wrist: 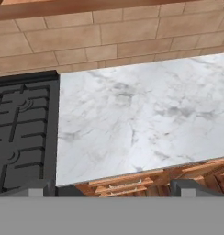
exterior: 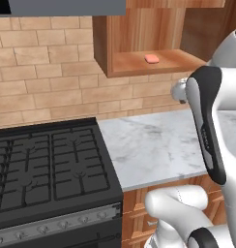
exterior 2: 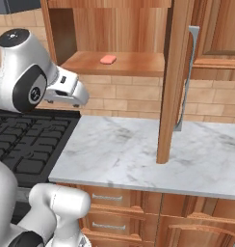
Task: Pick up the bar soap and bar soap from the sink, and place them back in the cabinet, and close the cabinet door.
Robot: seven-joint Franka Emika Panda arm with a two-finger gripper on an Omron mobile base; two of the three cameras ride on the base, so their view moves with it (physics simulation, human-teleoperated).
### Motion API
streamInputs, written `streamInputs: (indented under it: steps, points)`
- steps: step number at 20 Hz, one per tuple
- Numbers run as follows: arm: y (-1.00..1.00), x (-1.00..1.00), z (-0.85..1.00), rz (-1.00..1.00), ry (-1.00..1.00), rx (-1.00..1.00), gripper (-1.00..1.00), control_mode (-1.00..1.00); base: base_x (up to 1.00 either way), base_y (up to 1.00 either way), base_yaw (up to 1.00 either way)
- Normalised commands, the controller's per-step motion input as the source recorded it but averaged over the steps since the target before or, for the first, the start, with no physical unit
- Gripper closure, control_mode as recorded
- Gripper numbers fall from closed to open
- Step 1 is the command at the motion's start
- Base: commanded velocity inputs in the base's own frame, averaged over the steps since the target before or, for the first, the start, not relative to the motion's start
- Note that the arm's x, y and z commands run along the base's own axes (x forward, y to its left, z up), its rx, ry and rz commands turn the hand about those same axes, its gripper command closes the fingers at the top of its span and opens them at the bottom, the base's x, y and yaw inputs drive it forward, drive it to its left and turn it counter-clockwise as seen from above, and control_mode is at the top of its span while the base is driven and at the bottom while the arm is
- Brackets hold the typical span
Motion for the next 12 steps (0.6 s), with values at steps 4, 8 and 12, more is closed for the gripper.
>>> streamInputs:
  steps: [4,8,12]
  points:
    - [0.00,-0.38,0.00,0.00,0.00,0.00,-1.00,-1.00,0.00,0.00,0.00]
    - [0.00,-0.38,0.00,0.00,0.00,0.00,-1.00,-1.00,0.00,0.00,0.00]
    - [0.00,-0.42,-0.02,0.00,0.02,0.00,-1.00,-1.00,0.00,0.00,0.00]
